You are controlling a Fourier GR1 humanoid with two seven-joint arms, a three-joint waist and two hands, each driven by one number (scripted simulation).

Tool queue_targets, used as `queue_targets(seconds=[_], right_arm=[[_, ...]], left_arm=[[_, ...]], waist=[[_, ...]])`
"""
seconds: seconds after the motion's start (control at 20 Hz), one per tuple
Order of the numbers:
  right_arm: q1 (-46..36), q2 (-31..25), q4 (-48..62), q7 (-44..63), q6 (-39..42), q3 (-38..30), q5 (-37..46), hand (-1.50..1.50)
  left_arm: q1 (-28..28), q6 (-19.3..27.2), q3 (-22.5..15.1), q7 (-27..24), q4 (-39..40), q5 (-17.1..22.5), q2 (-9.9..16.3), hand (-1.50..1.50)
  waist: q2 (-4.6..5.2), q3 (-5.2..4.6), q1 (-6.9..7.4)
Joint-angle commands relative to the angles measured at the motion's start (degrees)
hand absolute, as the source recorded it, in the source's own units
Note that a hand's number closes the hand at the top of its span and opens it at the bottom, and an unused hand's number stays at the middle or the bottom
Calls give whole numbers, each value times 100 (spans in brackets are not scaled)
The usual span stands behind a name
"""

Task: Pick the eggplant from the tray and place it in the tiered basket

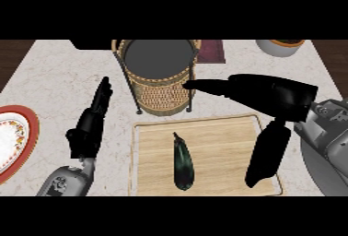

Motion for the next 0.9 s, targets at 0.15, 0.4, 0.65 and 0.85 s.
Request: queue_targets(seconds=[0.15, 0.4, 0.65, 0.85], right_arm=[[-604, 1146, 338, 1106, 131, 192, 245, -150], [-945, 1290, 210, 1887, 476, 171, -88, -150], [-555, 1340, 424, 1684, 605, 653, 323, -150], [-563, 1344, -21, 2324, 447, 835, 27, -150]], left_arm=[[-11, -326, 384, -440, 447, 139, -39, 0], [166, -6, 33, 32, -110, -210, -293, 0], [-103, -231, 351, 70, 186, -86, -173, 0], [27, -152, 256, -34, 251, -233, -308, 0]], waist=[[18, 8, -68], [-5, 10, -69], [18, 11, -105], [-3, 8, -143]])
